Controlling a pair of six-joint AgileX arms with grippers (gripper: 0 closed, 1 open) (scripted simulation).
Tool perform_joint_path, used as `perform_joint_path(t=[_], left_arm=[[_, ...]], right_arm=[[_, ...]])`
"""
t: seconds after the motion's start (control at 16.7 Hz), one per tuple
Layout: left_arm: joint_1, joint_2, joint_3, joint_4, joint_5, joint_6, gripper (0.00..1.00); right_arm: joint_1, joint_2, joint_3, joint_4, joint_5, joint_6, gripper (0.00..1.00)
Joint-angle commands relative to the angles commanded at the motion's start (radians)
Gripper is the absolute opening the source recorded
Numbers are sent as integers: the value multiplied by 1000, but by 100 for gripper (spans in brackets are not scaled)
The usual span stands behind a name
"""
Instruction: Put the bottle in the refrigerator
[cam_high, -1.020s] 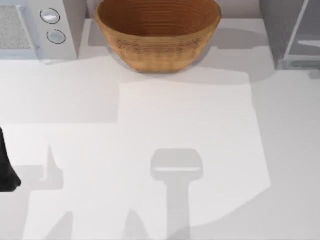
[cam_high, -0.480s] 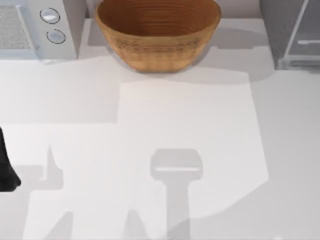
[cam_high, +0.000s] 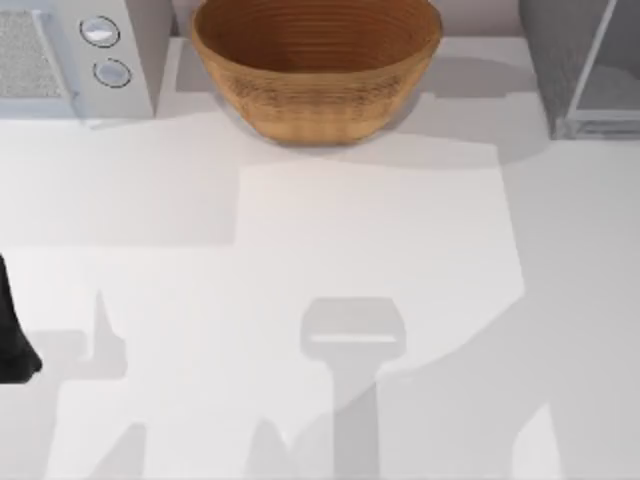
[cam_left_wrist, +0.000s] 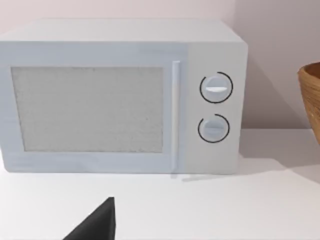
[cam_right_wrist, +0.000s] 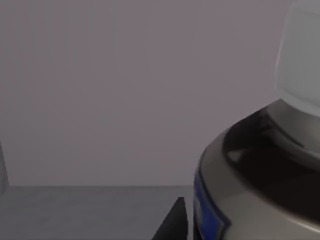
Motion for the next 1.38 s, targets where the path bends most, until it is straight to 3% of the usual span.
perform_joint_path(t=[0.36,1.14,1.38], left_arm=[[0,0,0,0,0,0,100],[0,0,0,0,0,0,100],[0,0,0,0,0,0,100]], right_arm=[[7,27,52,-30,6,-1,1],[7,27,52,-30,6,-1,98],[7,27,52,-30,6,-1,100]])
